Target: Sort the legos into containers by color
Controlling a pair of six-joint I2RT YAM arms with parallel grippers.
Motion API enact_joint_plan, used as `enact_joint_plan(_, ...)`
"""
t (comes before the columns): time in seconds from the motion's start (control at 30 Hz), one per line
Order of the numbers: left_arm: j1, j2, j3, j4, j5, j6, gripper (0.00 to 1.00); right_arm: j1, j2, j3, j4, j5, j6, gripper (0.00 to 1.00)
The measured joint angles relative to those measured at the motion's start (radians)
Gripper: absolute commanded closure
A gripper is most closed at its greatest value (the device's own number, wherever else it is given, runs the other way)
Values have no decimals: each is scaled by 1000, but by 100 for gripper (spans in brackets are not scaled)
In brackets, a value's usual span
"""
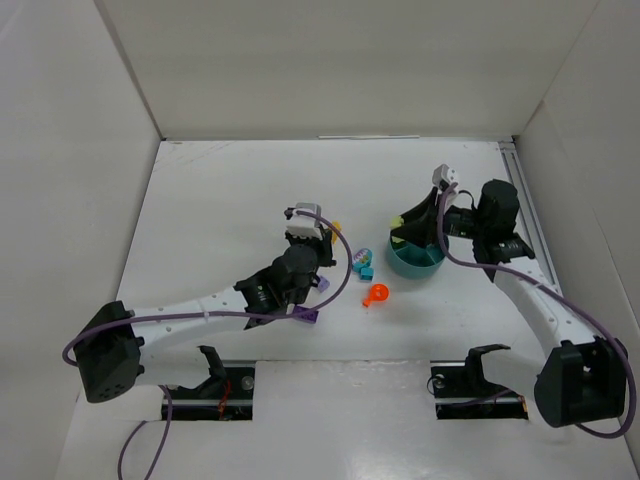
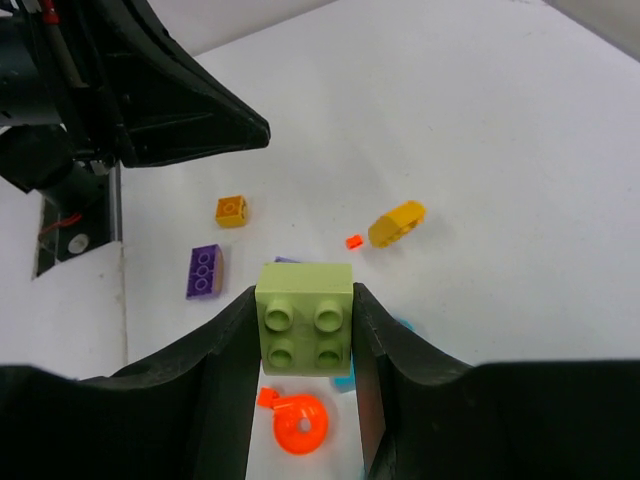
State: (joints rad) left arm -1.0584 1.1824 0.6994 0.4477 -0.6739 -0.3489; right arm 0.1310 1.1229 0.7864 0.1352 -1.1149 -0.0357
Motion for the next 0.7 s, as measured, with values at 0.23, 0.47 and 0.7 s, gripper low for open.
enact_joint_plan(0.23,36,23,14,-64,63,-55,100,0,-8,-3,-114,147,-180,83)
enact_joint_plan(0.47,259,103,56,-132,348,-124,44,1,-16,-3,-224,301,-369,81)
enact_joint_plan(0.7,270,192,134,-179,485,-122,0,1,35,-3,-192,315,-432,79)
